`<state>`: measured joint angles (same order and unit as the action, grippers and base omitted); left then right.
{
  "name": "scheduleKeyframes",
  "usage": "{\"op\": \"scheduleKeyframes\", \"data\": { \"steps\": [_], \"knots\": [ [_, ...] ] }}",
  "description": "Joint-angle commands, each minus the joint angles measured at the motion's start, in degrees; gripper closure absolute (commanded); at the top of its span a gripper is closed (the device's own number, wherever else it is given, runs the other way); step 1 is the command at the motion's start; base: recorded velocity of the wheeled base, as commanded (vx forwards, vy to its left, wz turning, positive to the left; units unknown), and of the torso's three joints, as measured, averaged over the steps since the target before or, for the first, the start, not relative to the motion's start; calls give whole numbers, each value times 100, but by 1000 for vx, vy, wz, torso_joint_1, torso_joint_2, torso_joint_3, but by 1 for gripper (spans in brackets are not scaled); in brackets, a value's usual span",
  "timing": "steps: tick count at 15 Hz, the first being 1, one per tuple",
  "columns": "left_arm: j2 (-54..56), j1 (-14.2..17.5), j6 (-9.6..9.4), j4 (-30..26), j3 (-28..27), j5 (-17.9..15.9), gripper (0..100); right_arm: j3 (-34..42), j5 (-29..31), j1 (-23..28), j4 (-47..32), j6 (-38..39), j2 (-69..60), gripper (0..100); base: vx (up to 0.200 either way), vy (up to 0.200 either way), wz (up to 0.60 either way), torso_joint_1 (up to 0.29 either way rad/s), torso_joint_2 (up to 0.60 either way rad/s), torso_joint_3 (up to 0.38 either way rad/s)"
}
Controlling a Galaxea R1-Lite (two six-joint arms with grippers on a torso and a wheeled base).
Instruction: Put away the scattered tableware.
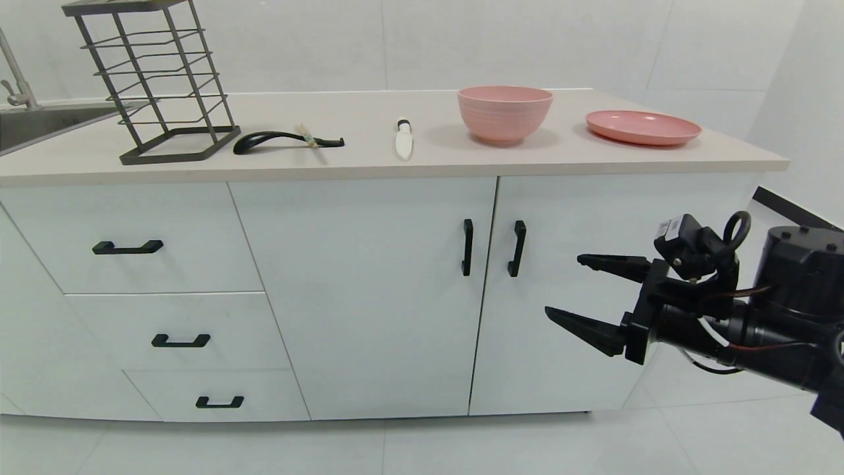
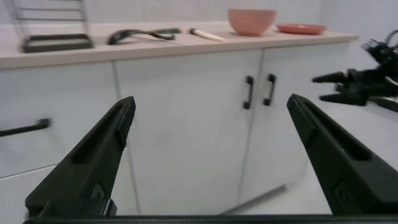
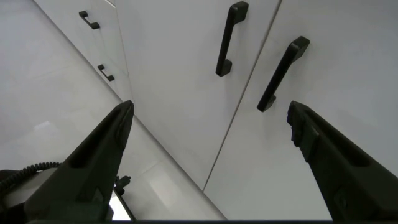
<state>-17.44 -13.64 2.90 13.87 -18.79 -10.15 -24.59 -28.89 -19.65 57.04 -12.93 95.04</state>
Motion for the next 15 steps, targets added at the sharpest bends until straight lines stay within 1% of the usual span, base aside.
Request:
{"op": "scheduleKeyframes", "data": {
  "steps": [1, 2, 3, 4, 5, 6, 8, 9, 10, 11, 12, 13, 15],
  "knots": [
    [-1551, -860, 9, 502, -90, -145, 0, 33, -2, -4, 0, 1, -64, 0, 0, 0, 0, 0, 0, 0],
    [-1701, -956, 9, 634, -90, -153, 0, 42, -2, -4, 0, 1, -64, 0, 0, 0, 0, 0, 0, 0],
    [-1701, -956, 9, 634, -90, -153, 0, 42, -2, -4, 0, 1, -64, 0, 0, 0, 0, 0, 0, 0],
    [-2597, -1624, 17, 1504, 112, -268, 0, 15, -2, 5, 0, 10, -38, 0, 0, 0, 0, 0, 0, 0],
    [-2843, -1800, -18, 1794, 191, -654, 0, -2, -2, 5, 0, 10, -3, 0, 0, 0, 0, 0, 0, 0],
    [-3054, -1835, -114, 1935, 235, -1173, 0, -28, -11, -4, 0, 10, 76, 0, 0, 0, 0, 0, 0, 0],
    [-3459, -1791, -483, 1953, 235, -2026, 0, -55, -46, 5, 9, 10, 226, 0, 0, 0, 0, 0, 0, 0],
    [-3670, -1800, -650, 1961, 217, -2245, 0, -99, -46, 5, 9, 10, 314, 0, 0, 0, 0, 0, 0, 0],
    [-3995, -1800, -923, 1988, 173, -2439, 0, -187, -46, 5, 9, 10, 437, 0, 0, 0, 0, 0, 0, 0],
    [-4267, -1818, -1169, 2040, 147, -2527, 0, -248, -46, 5, 9, 10, 525, 0, 0, 0, 0, 0, 0, 0],
    [-4768, -1844, -1565, 2234, 121, -2597, 0, -345, -64, -4, 9, 10, 648, 0, 0, 0, 0, 0, 0, 0],
    [-5120, -1853, -1758, 2462, 121, -2667, 0, -380, -73, -12, 9, 10, 692, 0, 0, 0, 0, 0, 0, 0],
    [-5673, -1870, -1899, 2884, 33, -2887, 0, -398, -82, -4, 18, 10, 806, 0, 0, 0, 0, 0, 0, 0]
  ]
}}
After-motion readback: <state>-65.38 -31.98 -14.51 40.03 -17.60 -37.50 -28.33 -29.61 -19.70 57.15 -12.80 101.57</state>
